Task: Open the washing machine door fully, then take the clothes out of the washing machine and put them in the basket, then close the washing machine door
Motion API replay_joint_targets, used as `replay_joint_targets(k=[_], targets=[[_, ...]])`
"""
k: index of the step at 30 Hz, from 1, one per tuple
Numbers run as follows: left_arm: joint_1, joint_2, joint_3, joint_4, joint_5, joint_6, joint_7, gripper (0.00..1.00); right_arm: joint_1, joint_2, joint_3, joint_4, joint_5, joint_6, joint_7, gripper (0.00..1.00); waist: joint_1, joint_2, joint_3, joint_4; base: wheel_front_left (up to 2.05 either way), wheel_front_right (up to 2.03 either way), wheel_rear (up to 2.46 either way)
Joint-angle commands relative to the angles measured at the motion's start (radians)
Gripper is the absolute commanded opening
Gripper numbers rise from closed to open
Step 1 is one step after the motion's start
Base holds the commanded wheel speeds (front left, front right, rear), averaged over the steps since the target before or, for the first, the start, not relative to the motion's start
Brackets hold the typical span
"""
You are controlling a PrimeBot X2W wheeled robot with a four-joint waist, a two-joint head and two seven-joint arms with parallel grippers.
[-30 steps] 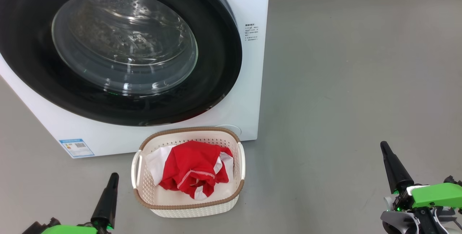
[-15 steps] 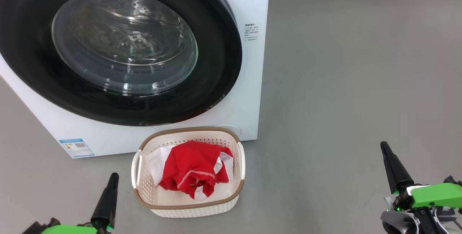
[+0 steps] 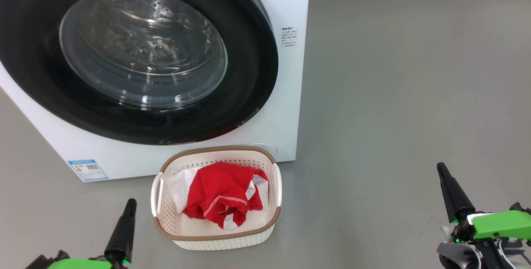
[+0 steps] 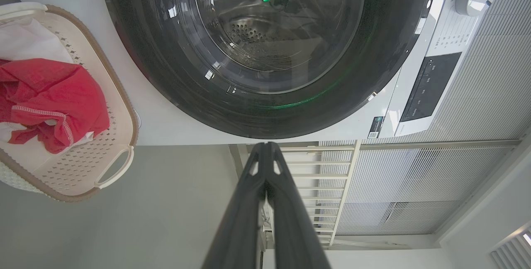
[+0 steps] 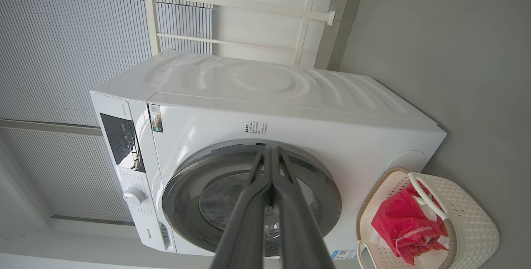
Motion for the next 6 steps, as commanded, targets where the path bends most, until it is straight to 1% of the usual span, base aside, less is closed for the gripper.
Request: replay_joint_targets(k=[1, 6], targets=[[-0.041, 0.018, 0.026, -0.021, -0.007, -0.007, 0.003, 0.00, -0.042, -0.008, 0.016, -0.025, -0.001, -0.001, 0.006, 0.00, 0.0000, 0.0000, 0.000, 0.000, 0.00, 0.00, 0.00], [-0.041, 0.018, 0.026, -0.021, -0.007, -0.007, 0.003, 0.00, -0.042, -0.008, 0.016, -0.025, -0.001, -0.001, 0.007, 0.00, 0.0000, 0.0000, 0.000, 0.000, 0.00, 0.00, 0.00]])
